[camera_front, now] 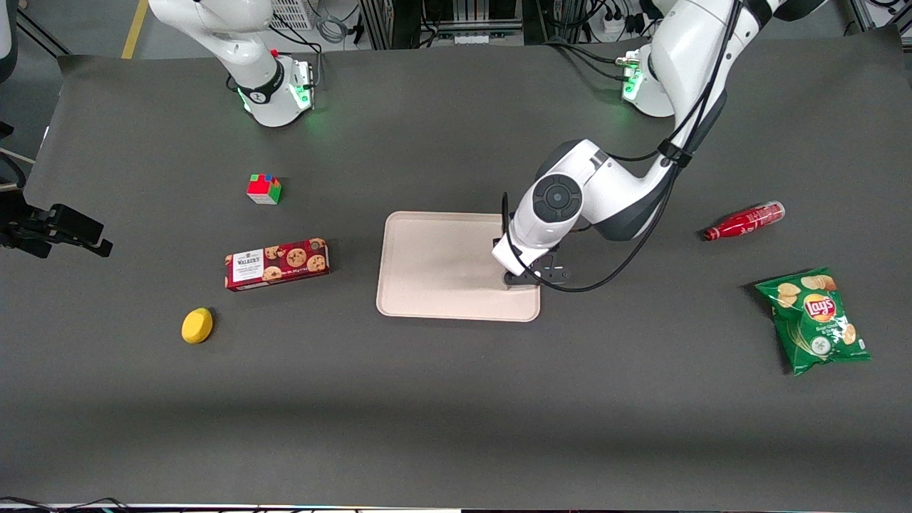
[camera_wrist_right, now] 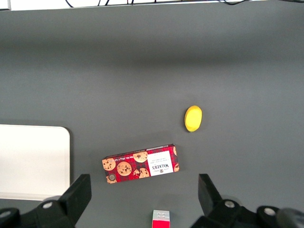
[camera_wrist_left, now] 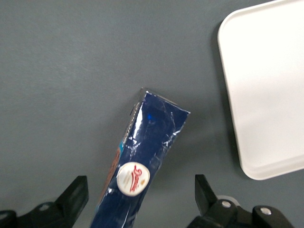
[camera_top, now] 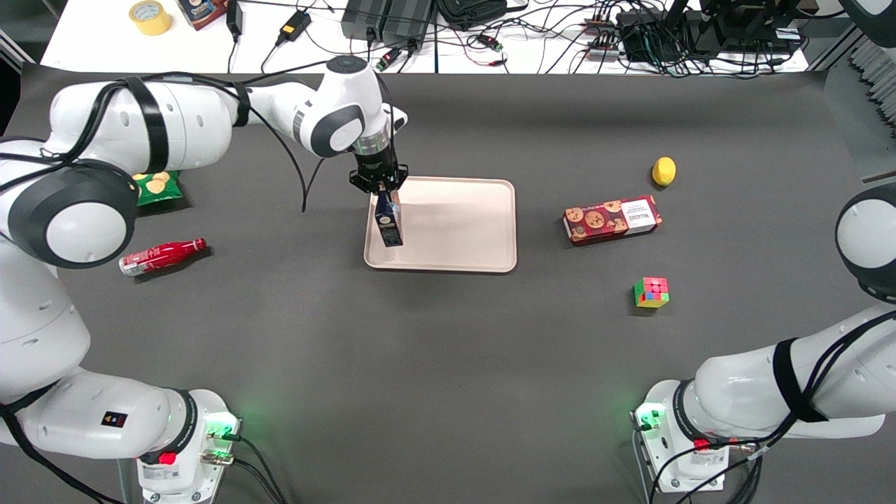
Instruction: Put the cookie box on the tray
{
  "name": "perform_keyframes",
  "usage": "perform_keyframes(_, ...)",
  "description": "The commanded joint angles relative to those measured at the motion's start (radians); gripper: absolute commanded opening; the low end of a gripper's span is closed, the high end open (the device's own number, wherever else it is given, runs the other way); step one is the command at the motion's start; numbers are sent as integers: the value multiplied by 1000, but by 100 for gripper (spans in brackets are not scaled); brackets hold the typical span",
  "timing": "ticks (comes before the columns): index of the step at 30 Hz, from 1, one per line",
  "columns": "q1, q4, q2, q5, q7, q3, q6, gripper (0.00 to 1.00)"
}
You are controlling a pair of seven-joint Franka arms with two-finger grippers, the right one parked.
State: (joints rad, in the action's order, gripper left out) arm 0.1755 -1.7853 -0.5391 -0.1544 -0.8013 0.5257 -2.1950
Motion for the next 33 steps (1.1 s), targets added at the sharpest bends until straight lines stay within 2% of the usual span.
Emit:
perform_keyframes(1, 9, -6, 7, -51, -24, -3, -15, 78)
perform_keyframes(4, 7, -6, 7, -51, -19, -6, -11, 94)
perform_keyframes(6, 6, -5, 14, -51, -15, -10, 0, 100)
perform_keyframes(13, -7, 17, 100, -40, -13, -45, 81, 100)
perform_keyframes(17, -36, 18, 203, -13, -6, -66, 164, 100)
perform_keyframes(19, -42, 20, 269, 24, 20, -79, 225, 100)
perform_keyframes(23, -41, 41, 408, 134, 138, -185, 372, 100)
perform_keyframes(25, -41, 60, 473, 167, 210, -242, 461, 100)
perform_keyframes(33, -42, 109, 675, 173, 536, -469, 784, 100)
